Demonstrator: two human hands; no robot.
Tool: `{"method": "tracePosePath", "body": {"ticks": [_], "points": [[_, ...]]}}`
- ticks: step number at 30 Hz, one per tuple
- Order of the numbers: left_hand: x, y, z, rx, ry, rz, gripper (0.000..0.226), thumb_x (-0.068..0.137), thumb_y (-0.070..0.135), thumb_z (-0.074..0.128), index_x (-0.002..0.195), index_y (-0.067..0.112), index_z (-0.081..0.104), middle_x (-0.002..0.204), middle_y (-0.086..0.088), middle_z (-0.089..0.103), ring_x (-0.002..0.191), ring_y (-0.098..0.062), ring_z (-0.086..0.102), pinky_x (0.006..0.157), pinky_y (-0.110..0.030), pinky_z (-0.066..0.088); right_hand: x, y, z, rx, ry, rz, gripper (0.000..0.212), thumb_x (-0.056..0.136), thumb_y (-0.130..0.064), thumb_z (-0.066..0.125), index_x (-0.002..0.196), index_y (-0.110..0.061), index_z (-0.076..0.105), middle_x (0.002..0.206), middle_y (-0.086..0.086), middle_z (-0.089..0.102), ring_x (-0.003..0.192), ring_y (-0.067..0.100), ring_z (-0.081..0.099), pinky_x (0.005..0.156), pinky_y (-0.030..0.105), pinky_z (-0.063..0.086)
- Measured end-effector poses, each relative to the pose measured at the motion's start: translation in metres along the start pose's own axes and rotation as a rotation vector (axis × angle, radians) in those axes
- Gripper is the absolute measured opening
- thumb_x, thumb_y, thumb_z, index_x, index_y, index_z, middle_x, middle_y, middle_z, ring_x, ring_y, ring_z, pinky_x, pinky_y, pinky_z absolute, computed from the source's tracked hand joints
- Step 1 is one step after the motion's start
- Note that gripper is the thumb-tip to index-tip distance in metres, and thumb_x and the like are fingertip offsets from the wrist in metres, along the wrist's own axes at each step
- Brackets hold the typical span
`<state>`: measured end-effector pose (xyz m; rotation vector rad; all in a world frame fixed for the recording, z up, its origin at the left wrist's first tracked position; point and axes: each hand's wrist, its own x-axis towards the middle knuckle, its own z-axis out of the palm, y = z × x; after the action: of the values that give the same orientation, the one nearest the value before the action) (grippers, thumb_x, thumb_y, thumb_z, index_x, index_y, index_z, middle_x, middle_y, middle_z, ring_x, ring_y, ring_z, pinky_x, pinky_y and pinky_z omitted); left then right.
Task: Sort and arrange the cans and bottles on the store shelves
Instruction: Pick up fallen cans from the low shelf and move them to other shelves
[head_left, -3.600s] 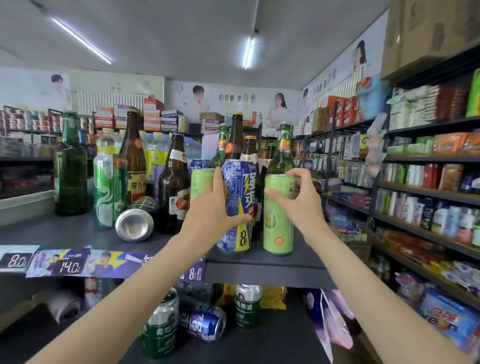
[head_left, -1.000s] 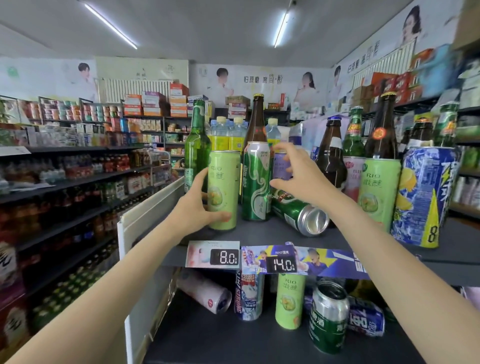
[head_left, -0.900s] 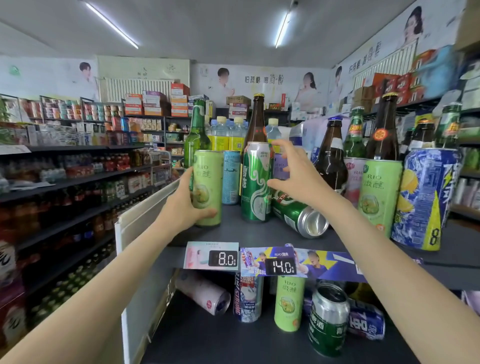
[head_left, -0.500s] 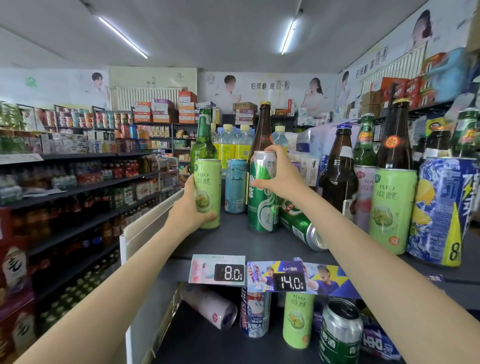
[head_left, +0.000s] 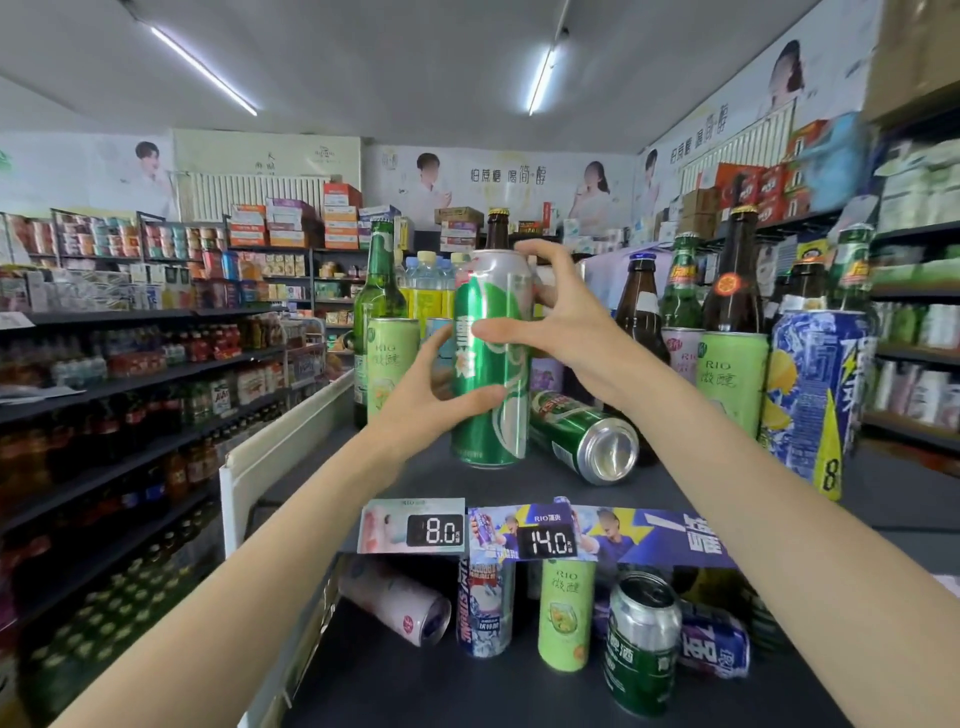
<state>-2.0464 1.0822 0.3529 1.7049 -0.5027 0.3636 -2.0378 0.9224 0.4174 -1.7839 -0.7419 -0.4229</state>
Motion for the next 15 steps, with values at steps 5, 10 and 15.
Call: {"method": "tracePosePath", "body": {"ticks": [5, 10, 15], "points": [[-0.015, 0.000, -0.002, -0.121, 0.039, -0.072, 0.076, 0.063, 0.019, 0.082, 0.126, 0.032, 0.042, 0.105, -0.004, 0.068, 0.092, -0.020, 0.067, 0.082, -0.037, 0.053, -0.001, 0.000, -0.015, -0.190, -0.020, 0.182, 0.042, 0.090, -0.037, 0.057, 0.126, -0.017, 0.046, 0.121, 0.006, 0.058, 0.108, 0.020, 0.058, 0.094, 0.034, 0.046], [-0.025, -0.008, -0.020, -0.244, 0.239, -0.074, 0.056, 0.073, 0.018, 0.075, 0.121, 0.028, 0.048, 0.114, 0.002, 0.064, 0.098, -0.017, 0.065, 0.084, -0.041, 0.054, -0.005, 0.037, -0.013, -1.237, -0.464, 0.448, 0.058, 0.089, -0.039, 0.060, 0.133, -0.006, 0.041, 0.131, 0.013, 0.050, 0.109, 0.027, 0.053, 0.089, 0.034, 0.045], [-0.036, -0.008, -0.034, -0.194, 0.287, -0.055, 0.062, 0.070, 0.026, 0.079, 0.124, 0.026, 0.047, 0.118, 0.000, 0.063, 0.104, -0.021, 0.063, 0.090, -0.048, 0.051, -0.001, 0.048, 0.013, -1.343, -0.426, 0.553, 0.086, 0.074, -0.039, 0.075, 0.141, -0.012, 0.028, 0.137, 0.013, 0.041, 0.116, 0.035, 0.050, 0.094, 0.046, 0.046]]}}
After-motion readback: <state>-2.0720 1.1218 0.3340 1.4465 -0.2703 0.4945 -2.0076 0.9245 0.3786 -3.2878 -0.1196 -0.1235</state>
